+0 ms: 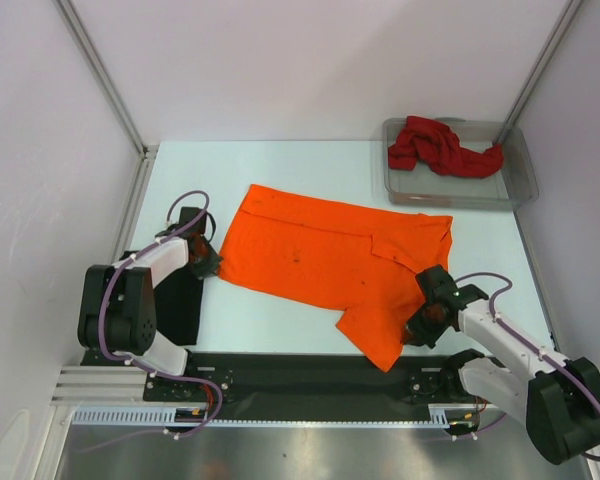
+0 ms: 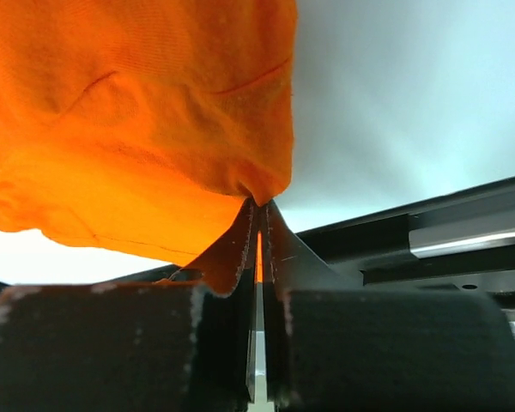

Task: Fold and stack the t-shirts
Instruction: Fold the tshirt

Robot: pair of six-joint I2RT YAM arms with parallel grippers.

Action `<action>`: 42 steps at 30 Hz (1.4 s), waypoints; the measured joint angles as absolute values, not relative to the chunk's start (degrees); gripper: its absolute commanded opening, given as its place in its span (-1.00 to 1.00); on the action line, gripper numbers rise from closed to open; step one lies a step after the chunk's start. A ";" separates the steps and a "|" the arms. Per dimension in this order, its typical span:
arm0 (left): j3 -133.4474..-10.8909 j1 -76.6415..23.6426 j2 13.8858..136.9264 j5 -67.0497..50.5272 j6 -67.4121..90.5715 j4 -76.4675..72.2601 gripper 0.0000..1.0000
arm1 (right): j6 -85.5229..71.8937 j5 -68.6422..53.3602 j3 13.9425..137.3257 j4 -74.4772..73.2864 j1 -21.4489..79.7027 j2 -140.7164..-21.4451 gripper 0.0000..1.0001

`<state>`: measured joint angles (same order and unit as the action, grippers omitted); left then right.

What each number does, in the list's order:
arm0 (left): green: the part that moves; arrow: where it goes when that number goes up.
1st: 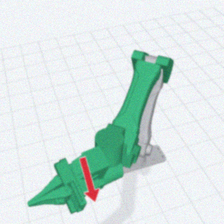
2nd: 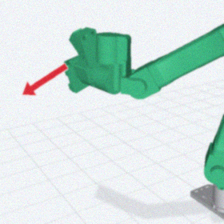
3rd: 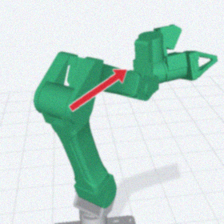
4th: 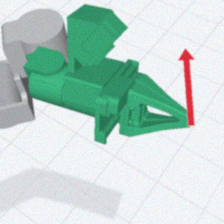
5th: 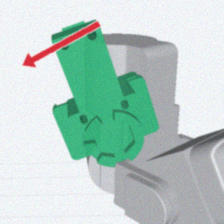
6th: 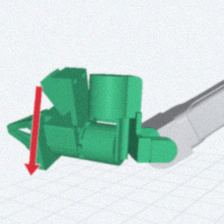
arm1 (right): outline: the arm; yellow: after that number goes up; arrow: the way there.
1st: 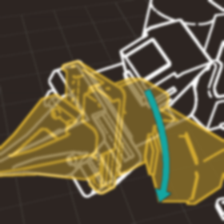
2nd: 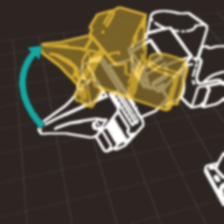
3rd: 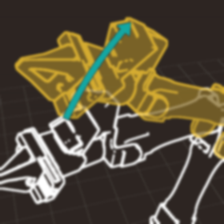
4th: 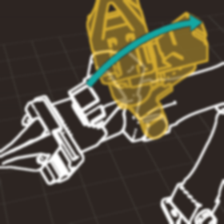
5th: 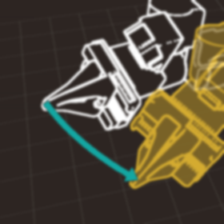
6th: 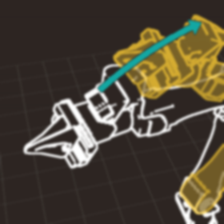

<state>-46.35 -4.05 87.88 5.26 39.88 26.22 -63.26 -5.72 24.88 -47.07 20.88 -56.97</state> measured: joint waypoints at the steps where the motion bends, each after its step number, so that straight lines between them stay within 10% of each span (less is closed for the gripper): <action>1: -46.35 -4.05 87.88 5.26 39.81 26.22 -0.99 | -63.42 -5.56 24.75 -47.16 20.88 -56.53 -1.00; 42: -64.23 -3.66 95.81 2.57 35.92 31.44 -0.99 | -40.16 -1.15 51.16 -53.04 2.07 -70.04 -1.00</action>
